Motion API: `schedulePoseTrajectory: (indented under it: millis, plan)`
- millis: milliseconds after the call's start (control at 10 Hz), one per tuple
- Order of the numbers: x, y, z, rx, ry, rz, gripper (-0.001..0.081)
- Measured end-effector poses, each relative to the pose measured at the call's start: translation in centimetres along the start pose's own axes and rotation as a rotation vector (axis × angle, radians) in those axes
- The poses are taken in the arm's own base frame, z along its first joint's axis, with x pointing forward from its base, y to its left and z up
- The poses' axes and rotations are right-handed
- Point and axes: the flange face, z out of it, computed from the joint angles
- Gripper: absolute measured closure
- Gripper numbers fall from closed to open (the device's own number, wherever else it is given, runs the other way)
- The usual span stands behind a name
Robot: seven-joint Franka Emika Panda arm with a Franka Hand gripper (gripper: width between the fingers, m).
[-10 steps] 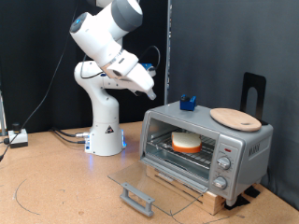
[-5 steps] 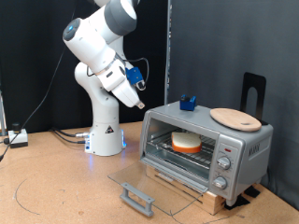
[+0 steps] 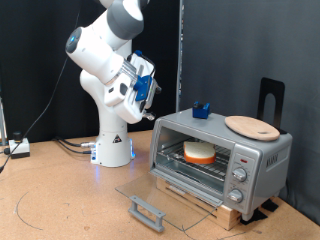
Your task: Make a piece of toast with the oven
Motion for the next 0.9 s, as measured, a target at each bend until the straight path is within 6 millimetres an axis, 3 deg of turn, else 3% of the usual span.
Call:
schedulePoseTrajectory:
  millis: [300,600,900]
  plan:
    - [-0.3,0.5,-0.1,0.035,-0.031,-0.036,-0.0003]
    - [0.5,4.5,-1.7,0.042,-0.068,0.154,-0.0003]
    - [1.4,8.5,-3.7,0.032,-0.039,0.222,-0.0003]
